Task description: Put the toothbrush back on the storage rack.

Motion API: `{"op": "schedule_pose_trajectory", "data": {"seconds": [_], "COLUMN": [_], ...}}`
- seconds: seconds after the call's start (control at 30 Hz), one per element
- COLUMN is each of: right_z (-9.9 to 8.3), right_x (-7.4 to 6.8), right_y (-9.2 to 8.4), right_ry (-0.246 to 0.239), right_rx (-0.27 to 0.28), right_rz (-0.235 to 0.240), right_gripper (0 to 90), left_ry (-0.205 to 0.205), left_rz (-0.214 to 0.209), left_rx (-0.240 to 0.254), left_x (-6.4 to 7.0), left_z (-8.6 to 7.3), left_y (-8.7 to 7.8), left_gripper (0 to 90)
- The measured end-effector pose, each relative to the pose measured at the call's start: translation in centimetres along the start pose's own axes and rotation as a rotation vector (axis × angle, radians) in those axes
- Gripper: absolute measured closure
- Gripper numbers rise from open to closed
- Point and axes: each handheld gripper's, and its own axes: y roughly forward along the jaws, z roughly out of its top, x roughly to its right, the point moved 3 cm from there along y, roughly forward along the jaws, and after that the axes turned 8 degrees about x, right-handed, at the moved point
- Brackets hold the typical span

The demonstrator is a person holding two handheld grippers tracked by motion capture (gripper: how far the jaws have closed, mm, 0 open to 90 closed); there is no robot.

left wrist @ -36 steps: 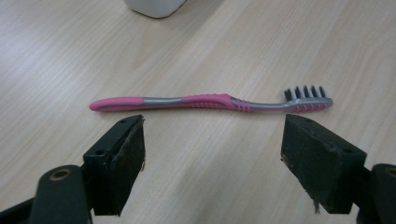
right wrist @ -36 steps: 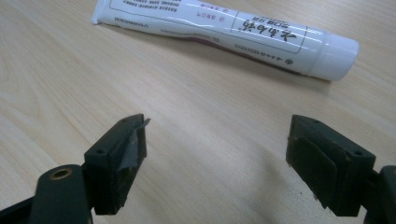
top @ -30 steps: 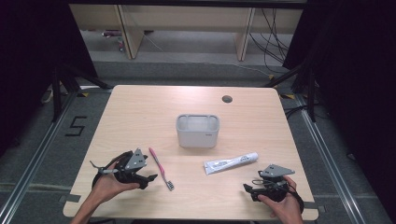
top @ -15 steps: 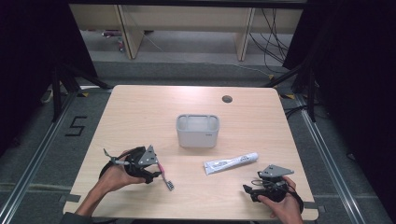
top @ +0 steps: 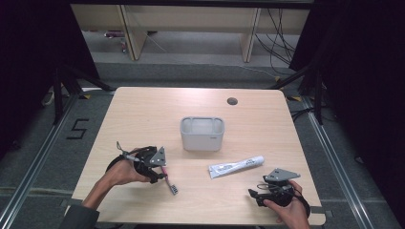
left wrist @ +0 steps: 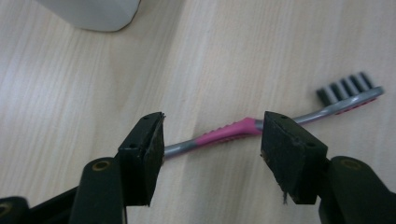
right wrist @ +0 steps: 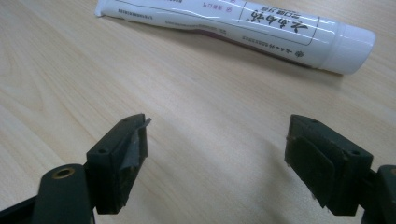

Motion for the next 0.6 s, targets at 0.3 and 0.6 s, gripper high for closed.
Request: {"op": "schedule_pose_trajectory", "data": {"seconds": [0.3,0.6], "right_z": [0.0,0.1], "right_x": [0.0,0.0], "right_y": [-0.1,-0.1], "right_ry": [0.002,0.001], "right_rx": [-0.003,0.007], "right_rz": [-0.001,-0.001], "right_gripper": [22.3,22.5], "left_ry": [0.015,0.039], "left_rz": [-0.043,-0.087], "left_rx": [-0.030,-0.055], "left_x": [-0.4,-0.8], "left_z": [0.0,0.1], "left_y": [0.8,1.6], "left_gripper": [42.5,43.2]}}
